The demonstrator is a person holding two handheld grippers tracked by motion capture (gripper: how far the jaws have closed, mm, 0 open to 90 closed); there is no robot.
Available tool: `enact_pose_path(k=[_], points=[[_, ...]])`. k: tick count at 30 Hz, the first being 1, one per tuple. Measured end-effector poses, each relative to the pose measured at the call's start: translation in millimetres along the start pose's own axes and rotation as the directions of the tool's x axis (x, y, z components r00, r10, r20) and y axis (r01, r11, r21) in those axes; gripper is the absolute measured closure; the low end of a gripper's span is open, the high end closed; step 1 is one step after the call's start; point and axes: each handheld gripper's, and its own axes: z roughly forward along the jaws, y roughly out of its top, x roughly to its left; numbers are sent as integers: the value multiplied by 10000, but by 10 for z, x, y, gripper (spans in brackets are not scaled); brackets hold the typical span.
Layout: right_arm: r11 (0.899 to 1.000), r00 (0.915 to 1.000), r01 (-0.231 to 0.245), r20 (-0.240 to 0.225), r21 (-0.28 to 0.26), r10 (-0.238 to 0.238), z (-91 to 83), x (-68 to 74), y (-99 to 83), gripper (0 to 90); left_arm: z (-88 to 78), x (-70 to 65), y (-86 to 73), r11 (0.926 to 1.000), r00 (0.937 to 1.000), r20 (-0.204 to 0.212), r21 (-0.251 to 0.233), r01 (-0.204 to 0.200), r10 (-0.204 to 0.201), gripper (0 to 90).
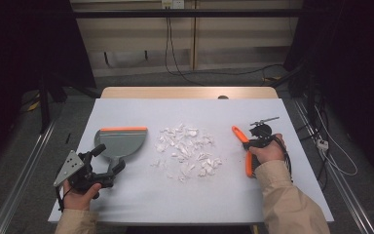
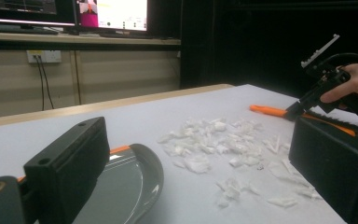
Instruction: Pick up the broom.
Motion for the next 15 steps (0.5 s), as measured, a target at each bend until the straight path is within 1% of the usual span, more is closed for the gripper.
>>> enact_pose_path(k=[1,4,5,7,9,10,11,12,15], points=[[10000,9999,89,99,-14,-89,3,9,3,701,7,-6,-1,10000,10000,11,14,-1,1,50],[9999,9999,88,143,53,-89,2,18,10,702,9,-10,-2,10000,10000,3,59,-30,30,51],[9999,9997,64,238,77,-66,5,33,19,702,7,-12,-1,10000,10000,-5,43,-30,30,51],[9995,9987,284,409,130,-289,7,57,30,715,0,-10,3,10000,10000,-13,30,-70,70,51],[9980,9966,567,590,280,-583,5,90,47,716,-10,-10,7,10000,10000,-39,-29,-7,7,51],[9976,9967,609,511,323,-625,6,81,57,717,-16,-11,11,10000,10000,-59,-26,-34,34,51],[9978,9978,551,358,363,-564,4,58,65,717,-19,-12,12,10000,10000,-70,-29,-52,51,51],[9976,9979,553,320,405,-567,4,51,71,718,-24,-10,12,10000,9999,-92,-21,-49,49,51],[9955,9963,746,383,588,-769,2,71,97,719,-23,-9,9,10000,9999,-122,-53,18,-18,52]])
